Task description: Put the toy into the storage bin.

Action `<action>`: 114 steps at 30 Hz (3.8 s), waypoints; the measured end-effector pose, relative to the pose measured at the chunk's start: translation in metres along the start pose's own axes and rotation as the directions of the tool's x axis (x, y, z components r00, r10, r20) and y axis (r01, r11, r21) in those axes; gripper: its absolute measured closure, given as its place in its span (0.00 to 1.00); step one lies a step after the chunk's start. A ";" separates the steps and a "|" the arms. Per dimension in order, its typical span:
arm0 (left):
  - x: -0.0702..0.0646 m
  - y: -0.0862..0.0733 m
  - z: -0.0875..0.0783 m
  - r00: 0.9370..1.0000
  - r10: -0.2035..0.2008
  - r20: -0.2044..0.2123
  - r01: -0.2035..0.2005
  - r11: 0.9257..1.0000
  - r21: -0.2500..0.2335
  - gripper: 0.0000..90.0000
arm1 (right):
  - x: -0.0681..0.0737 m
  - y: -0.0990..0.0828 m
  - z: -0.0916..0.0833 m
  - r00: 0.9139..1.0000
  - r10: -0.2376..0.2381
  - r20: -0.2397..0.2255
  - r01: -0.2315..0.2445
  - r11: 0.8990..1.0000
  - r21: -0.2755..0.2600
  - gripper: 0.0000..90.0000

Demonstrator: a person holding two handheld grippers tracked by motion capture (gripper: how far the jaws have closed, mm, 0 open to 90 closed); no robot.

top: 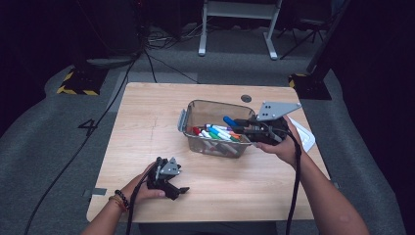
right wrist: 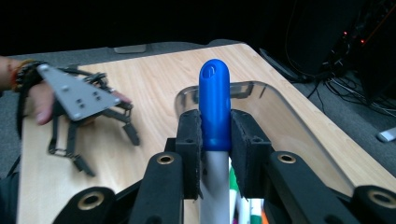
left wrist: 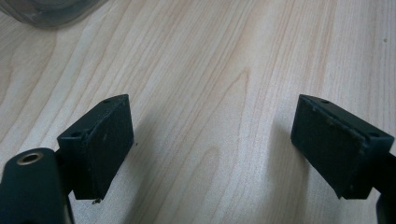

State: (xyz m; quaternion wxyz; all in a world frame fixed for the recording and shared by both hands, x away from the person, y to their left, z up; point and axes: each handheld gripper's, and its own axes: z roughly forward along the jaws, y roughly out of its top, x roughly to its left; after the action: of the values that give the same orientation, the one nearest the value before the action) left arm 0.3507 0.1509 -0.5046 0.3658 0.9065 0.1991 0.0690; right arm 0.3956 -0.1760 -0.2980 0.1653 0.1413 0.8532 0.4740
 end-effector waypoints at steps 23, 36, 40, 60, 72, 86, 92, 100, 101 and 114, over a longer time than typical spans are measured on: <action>0.000 0.000 0.000 1.000 0.001 0.000 -0.001 1.000 0.002 0.15 | -0.035 -0.007 0.114 0.997 0.003 -0.083 0.019 0.965 0.262 0.83; 0.000 0.000 0.000 1.000 0.002 0.000 -0.002 1.000 0.001 0.15 | -0.035 -0.026 0.144 0.990 0.023 -0.138 0.051 0.861 0.505 0.82; 0.000 0.000 0.000 1.000 -0.001 -0.001 0.001 1.000 0.001 0.15 | -0.035 -0.023 0.145 0.997 0.000 -0.082 0.041 0.866 0.498 0.64; 0.000 0.000 0.000 1.000 0.000 -0.001 0.000 1.000 0.000 0.15 | -0.109 -0.088 -0.022 0.945 0.115 0.308 -0.190 0.955 0.227 0.51; 0.000 0.000 0.000 1.000 -0.001 -0.001 0.001 1.000 0.001 0.15 | -0.160 -0.192 -0.013 0.843 0.244 0.479 -0.412 0.866 0.282 0.50; 0.000 0.000 0.000 1.000 0.001 0.000 -0.001 1.000 0.001 0.15 | -0.174 -0.234 -0.002 0.786 0.352 0.508 -0.532 0.804 0.266 0.68; 0.000 0.000 0.000 1.000 -0.001 -0.001 0.001 1.000 0.000 0.15 | -0.167 -0.231 -0.003 0.821 0.295 0.489 -0.472 0.832 0.290 0.75; 0.000 0.000 0.000 1.000 0.000 -0.001 0.000 1.000 0.000 0.15 | -0.162 -0.216 -0.025 0.800 0.332 0.500 -0.469 0.866 0.174 0.76; 0.000 0.000 0.000 1.000 0.000 -0.001 0.000 1.000 0.000 0.15 | -0.161 -0.208 -0.034 0.797 0.320 0.512 -0.453 0.878 0.157 0.76; 0.000 0.000 0.000 1.000 -0.001 -0.001 0.001 1.000 0.001 0.15 | -0.140 -0.134 -0.069 0.854 0.251 0.456 -0.297 0.954 0.031 0.76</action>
State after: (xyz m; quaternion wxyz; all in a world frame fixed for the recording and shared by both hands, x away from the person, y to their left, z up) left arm 0.3507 0.1510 -0.5046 0.3653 0.9066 0.1998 0.0692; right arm 0.4821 -0.3530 -0.3581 0.2801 0.3746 0.7861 0.4041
